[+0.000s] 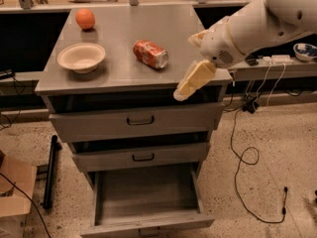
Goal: Place coke can into bottom drawer
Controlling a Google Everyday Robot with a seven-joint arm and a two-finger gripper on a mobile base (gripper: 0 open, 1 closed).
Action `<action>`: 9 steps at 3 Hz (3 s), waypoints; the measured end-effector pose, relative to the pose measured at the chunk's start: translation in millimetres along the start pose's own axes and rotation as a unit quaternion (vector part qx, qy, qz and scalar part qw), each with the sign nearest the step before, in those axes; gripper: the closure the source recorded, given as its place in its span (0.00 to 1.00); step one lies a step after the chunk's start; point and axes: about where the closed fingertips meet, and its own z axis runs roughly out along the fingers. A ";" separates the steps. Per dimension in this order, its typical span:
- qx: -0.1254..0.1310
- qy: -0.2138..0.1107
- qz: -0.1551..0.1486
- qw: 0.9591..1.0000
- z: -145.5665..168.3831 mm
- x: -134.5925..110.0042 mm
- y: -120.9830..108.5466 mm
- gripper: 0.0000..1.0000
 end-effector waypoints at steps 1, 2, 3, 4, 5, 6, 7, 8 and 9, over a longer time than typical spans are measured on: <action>-0.003 -0.076 0.015 0.997 56.9 -3.8 -39.2 0.00; -0.005 -0.122 0.018 0.992 85.5 -4.0 -66.1 0.00; -0.015 -0.165 0.026 0.986 109.5 -5.2 -88.5 0.00; -0.032 -0.187 0.027 0.982 134.3 -10.6 -106.1 0.00; -0.054 -0.193 0.024 0.980 155.8 -15.2 -117.0 0.16; -0.066 -0.187 0.021 0.980 165.3 -13.0 -119.6 0.39; -0.068 -0.186 0.020 0.980 165.8 -12.9 -120.0 0.63; -0.063 -0.167 0.013 0.984 151.5 -19.7 -106.5 0.85; -0.072 -0.158 -0.031 0.984 113.6 -34.2 -66.8 1.00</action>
Offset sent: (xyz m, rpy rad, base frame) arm 0.1302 0.0455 -0.0562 0.3409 -0.0555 0.0461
